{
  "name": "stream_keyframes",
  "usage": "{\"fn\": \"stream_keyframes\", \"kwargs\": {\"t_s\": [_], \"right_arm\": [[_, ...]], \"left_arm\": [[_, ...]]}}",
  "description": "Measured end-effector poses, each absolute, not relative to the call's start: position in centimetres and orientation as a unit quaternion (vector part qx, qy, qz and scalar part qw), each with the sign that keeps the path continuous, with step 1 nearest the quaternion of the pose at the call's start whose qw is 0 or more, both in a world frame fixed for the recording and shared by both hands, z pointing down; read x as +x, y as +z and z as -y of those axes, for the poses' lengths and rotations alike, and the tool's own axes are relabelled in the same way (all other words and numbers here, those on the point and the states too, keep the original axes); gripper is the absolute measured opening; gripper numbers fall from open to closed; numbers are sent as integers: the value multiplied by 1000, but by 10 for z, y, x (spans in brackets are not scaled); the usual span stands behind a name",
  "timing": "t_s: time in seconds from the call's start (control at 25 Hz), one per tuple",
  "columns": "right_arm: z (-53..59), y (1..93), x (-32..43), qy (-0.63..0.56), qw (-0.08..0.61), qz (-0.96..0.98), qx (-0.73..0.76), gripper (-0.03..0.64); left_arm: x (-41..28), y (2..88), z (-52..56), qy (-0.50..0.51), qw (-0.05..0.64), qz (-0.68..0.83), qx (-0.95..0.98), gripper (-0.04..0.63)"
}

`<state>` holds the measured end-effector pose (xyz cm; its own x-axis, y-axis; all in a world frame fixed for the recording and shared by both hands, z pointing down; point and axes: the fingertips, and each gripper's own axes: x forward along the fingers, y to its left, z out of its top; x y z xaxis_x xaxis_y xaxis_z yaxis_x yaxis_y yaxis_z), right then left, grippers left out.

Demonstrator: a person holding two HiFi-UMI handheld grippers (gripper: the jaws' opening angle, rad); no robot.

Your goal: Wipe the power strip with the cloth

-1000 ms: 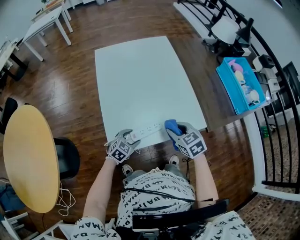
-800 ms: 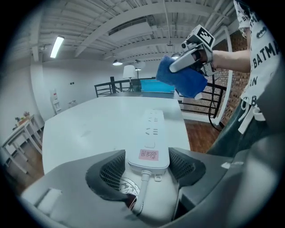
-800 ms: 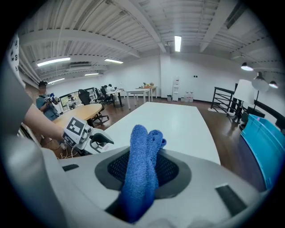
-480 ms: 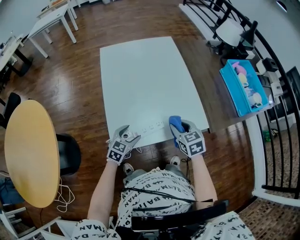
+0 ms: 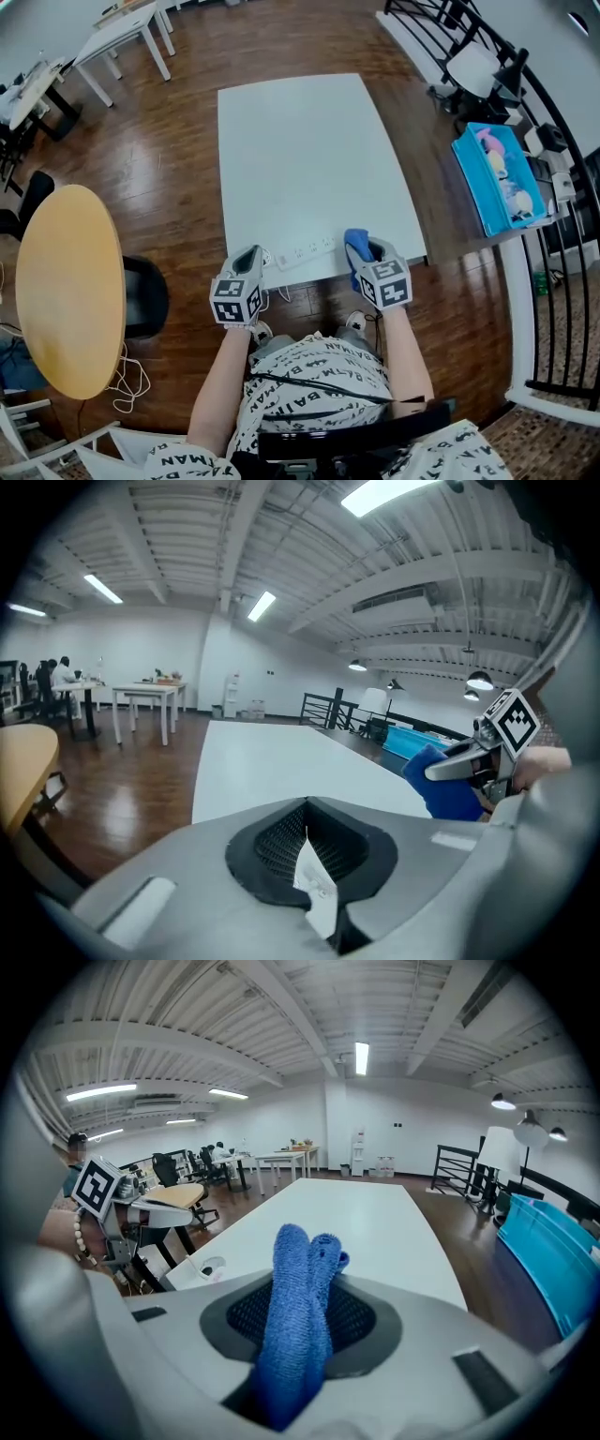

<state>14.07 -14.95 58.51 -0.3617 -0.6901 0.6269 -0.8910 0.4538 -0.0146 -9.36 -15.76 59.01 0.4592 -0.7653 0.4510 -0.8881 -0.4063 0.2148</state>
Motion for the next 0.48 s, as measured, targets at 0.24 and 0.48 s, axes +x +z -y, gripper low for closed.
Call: {"fn": "stream_keyframes", "kwargs": {"t_s": [0.24, 0.48], "right_arm": [[137, 589, 125, 181, 286, 814, 472, 133], [135, 579, 116, 167, 281, 822, 467, 133]], "left_arm": [[-73, 579, 139, 106, 235, 492, 832, 0], [-59, 570, 132, 98, 220, 484, 841, 0]]}}
